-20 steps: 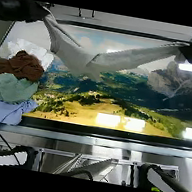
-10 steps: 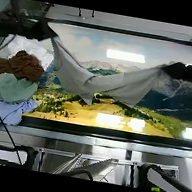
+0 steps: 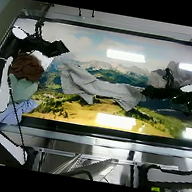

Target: Fold the shirts.

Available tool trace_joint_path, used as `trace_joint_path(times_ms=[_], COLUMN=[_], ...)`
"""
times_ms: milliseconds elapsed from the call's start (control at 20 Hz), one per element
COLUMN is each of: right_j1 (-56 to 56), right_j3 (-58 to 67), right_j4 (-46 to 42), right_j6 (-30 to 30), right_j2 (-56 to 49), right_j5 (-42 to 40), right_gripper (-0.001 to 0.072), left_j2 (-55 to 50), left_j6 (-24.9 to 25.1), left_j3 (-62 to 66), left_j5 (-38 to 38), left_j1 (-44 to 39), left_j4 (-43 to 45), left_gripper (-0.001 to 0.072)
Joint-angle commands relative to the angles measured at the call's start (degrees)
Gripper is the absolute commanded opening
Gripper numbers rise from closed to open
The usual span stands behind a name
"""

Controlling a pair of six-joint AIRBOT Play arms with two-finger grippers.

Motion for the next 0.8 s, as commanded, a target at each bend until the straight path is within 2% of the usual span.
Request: trace_joint_path(times_ms=[0, 150, 250, 300, 350, 450, 750], right_j1=[0.07, 0.09, 0.09, 0.09, 0.09, 0.09, 0.11], right_j3=[-0.59, -0.59, -0.59, -0.59, -0.59, -0.59, -0.59], right_j4=[-0.15, -0.22, -0.22, -0.24, -0.22, -0.22, -0.22], right_j6=[-1.97, -2.36, -2.36, -2.34, -2.34, -2.36, -2.38], right_j2=[-1.73, -1.73, -1.73, -1.73, -1.73, -1.73, -1.73], right_j5=[-1.31, -1.09, -1.03, -0.98, -0.74, 0.28, 1.05], right_gripper=[0.0013, 0.0012, 0.0013, 0.0012, 0.0012, 0.0012, 0.0013], left_j2=[1.64, 7.5, 10.75, 11.72, 12.07, 12.07, 11.78], left_j6=[-4.04, -6.43, -6.36, -6.21, -5.46, -3.15, -2.69], left_j3=[-1.01, -14.71, -25.75, -30.42, -33.64, -37.44, -38.66], left_j5=[-11.96, -13.14, -9.62, -7.13, -4.94, -0.46, 13.53], left_j1=[3.32, 4.26, 4.13, 3.74, 3.3, 1.95, -2.25], left_j4=[3.98, 13.92, 14.29, 13.68, 12.31, 9.4, 7.28], left_gripper=[0.0689, 0.0689, 0.0688, 0.0595, 0.058, 0.058, 0.0579])
